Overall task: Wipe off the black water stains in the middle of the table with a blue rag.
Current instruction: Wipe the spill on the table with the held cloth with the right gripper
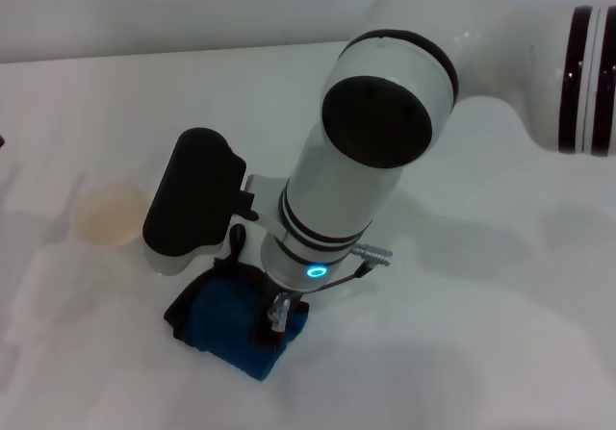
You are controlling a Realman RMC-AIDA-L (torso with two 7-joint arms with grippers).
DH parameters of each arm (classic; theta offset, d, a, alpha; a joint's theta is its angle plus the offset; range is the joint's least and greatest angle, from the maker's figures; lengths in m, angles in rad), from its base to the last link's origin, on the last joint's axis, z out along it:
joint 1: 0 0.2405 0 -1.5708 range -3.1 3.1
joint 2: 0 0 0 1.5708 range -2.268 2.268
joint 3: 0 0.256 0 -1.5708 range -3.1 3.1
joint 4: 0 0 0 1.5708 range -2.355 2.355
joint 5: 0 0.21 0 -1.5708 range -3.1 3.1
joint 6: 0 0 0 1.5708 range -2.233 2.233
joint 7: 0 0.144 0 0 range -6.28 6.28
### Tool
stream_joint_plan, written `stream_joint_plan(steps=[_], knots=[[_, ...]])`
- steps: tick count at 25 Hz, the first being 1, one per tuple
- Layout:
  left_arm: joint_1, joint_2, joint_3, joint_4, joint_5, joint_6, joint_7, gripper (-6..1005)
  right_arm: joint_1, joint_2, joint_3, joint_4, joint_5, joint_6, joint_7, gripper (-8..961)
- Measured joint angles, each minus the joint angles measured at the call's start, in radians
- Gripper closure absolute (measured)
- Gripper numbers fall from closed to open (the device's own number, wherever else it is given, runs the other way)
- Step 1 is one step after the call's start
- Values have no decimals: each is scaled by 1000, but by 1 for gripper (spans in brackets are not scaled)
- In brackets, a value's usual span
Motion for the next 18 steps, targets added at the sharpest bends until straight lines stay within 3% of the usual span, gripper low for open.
stream_joint_plan(steps=[9, 18], knots=[[9, -1, 1, 3, 10, 5, 0, 119, 3, -1, 29, 135, -40, -89, 6, 866], [15, -1, 2, 22, 10, 7, 24, 120, -18, 1, 232, 263, -272, -101, 19, 880]])
